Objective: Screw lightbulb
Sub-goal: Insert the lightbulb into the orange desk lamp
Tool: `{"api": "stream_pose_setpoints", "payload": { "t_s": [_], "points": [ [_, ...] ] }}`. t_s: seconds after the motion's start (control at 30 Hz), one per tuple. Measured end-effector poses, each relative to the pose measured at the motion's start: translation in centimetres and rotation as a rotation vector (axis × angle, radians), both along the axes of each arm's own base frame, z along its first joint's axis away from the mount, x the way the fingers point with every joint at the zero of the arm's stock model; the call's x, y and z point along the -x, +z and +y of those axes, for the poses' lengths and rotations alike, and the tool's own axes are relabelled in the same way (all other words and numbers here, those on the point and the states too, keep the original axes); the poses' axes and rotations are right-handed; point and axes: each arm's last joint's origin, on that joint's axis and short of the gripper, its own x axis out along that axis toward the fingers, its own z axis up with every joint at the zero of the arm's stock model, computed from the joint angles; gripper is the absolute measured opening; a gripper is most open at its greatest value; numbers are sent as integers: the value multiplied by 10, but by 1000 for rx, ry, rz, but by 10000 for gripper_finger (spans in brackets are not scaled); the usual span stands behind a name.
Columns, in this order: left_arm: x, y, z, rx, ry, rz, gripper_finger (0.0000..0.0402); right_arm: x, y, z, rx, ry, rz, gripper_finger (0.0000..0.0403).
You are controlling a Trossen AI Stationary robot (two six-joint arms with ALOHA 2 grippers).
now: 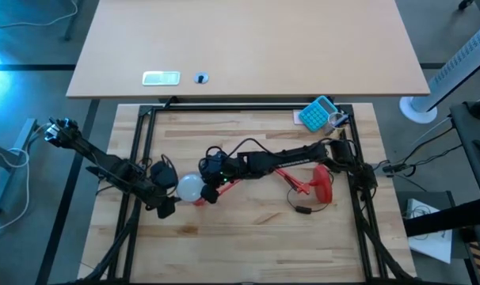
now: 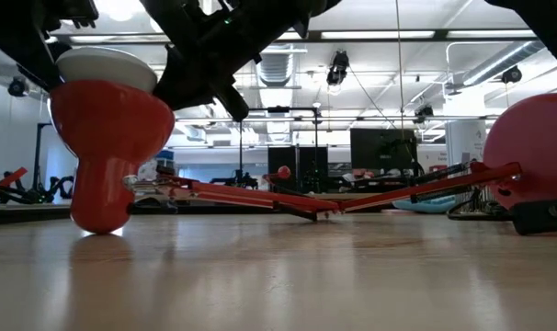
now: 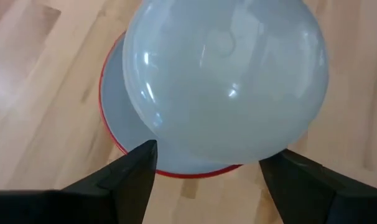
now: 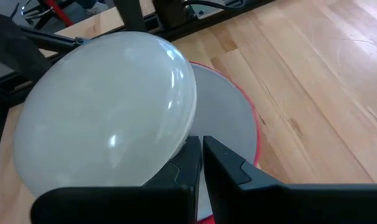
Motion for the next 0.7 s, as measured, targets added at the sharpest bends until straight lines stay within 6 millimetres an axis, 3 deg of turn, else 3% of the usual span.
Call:
{"api": "stream_pose_setpoints", "payload": {
  "t_s": [0.7],
  "points": [
    [8,6,5,-48,-12,47,269,0,0,-2,-2,0,8,13]
  ]
}}
